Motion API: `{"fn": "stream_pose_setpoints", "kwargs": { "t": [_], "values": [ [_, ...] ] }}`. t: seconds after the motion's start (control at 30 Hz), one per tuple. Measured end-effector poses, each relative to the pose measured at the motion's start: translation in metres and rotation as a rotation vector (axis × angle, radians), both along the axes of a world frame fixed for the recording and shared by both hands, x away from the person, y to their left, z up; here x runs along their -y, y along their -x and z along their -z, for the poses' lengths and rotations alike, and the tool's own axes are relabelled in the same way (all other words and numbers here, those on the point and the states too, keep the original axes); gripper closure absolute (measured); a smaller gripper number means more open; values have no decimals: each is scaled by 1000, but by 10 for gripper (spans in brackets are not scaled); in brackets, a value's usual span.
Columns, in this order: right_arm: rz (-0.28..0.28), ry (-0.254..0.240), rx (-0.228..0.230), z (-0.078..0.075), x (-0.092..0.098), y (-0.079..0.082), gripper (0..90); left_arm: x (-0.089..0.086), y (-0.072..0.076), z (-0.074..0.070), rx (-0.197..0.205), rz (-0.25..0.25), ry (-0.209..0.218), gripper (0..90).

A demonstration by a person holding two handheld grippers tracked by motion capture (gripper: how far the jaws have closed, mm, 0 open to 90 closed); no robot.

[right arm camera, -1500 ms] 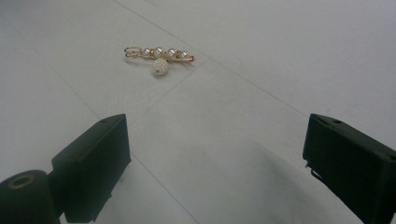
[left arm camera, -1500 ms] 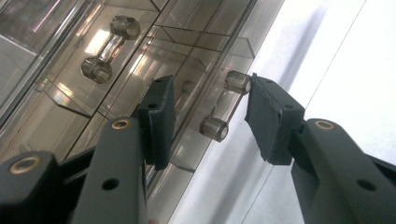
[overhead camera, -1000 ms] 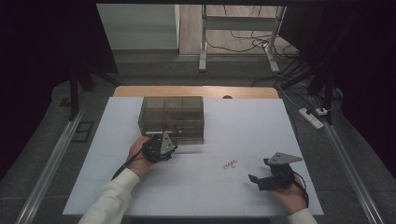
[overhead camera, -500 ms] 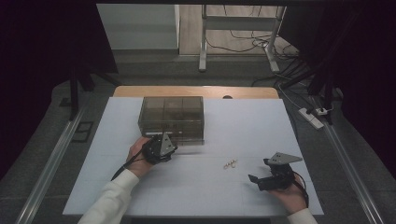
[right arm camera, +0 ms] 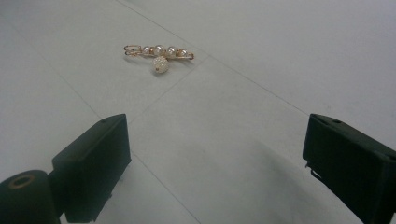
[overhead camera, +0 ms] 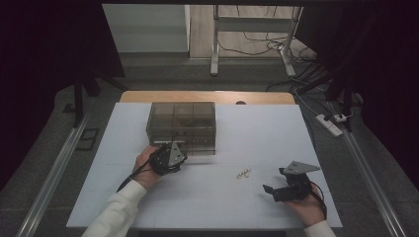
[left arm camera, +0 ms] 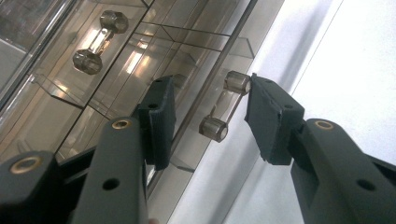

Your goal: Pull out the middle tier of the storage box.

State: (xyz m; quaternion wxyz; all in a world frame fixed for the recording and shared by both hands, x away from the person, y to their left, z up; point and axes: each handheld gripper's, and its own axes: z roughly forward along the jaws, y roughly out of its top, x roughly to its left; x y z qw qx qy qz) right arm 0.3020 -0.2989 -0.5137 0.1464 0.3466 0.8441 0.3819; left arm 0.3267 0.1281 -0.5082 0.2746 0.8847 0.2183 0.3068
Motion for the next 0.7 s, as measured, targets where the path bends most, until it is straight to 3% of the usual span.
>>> {"fn": "stream_pose_setpoints", "kwargs": {
  "t": [0.7],
  "values": [
    [1, 2, -3, 0, 0, 0, 74, -2, 7, -1, -8, 11, -6, 520]
  ]
}}
